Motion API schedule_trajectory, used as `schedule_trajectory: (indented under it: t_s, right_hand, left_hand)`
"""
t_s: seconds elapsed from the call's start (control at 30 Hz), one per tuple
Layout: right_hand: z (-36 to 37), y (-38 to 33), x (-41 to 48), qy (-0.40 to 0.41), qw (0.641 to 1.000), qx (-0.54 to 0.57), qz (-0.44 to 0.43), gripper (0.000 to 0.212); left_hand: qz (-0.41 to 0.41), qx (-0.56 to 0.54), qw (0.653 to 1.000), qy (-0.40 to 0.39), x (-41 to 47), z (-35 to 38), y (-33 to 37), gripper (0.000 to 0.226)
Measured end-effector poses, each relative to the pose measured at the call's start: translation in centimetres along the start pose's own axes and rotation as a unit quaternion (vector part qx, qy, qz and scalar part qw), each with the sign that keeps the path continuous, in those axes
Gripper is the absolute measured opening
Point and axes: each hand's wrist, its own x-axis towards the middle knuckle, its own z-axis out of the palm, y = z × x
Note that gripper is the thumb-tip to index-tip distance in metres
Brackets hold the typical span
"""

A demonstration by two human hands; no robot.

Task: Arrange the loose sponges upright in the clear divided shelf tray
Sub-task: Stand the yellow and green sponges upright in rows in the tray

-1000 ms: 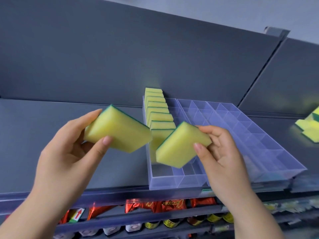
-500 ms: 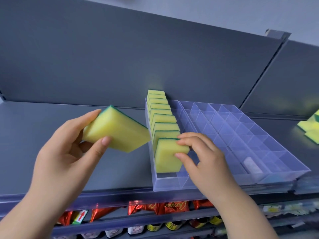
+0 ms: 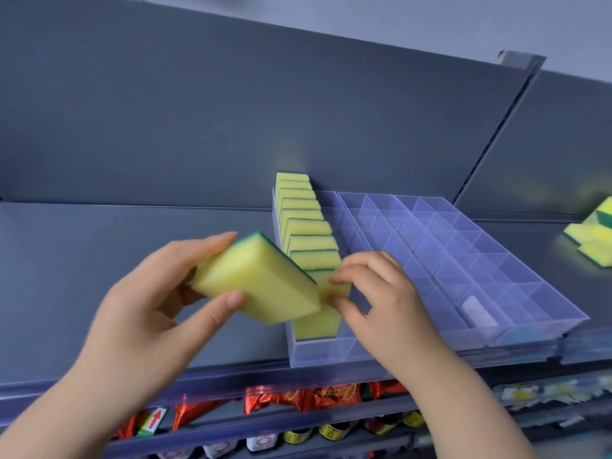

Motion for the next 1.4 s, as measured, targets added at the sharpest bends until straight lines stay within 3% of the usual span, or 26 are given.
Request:
schedule_trajectory:
  t_s: [0.17,0.3,0.53,1.0,1.23,1.4]
  right_hand:
    - [-1.4,0.7,0.7,-0.077,0.992,0.091,0.04,0.023]
    - [-2.4,1.6,1.2,-0.133,0.987,0.085,0.032,0.039]
    - [-2.7,2.3,1.5,-0.159,0.983,0.092,0.024,0.061]
    - [-2.9,1.7,1.3,-0.174,0.983,0.053,0.038,0.063]
    - [-3.2,1.1,1.1,-0.191,0.979,0.046,0.05,0.062]
    - [-2.9,1.1,0.8,-0.181,0.981,0.057,0.048,0.061]
  left_hand:
    - [0.019,-0.038,0.998,-0.051,0.0,1.9,0.2,0.043]
    - [0.043,-0.011,0.996,-0.074,0.3,3.2,0.5,0.036]
    - [0.087,0.044,0.992,-0.074,0.8,4.4,1.0,0.034]
    - [0.152,0.217,0.953,-0.147,0.9,4.4,1.3,0.035]
    - [0.229,0.305,0.916,-0.125,1.0,4.9,0.9,0.034]
    - [0.252,0.31,0.906,-0.14,0.3,5.4,0.5,0.031]
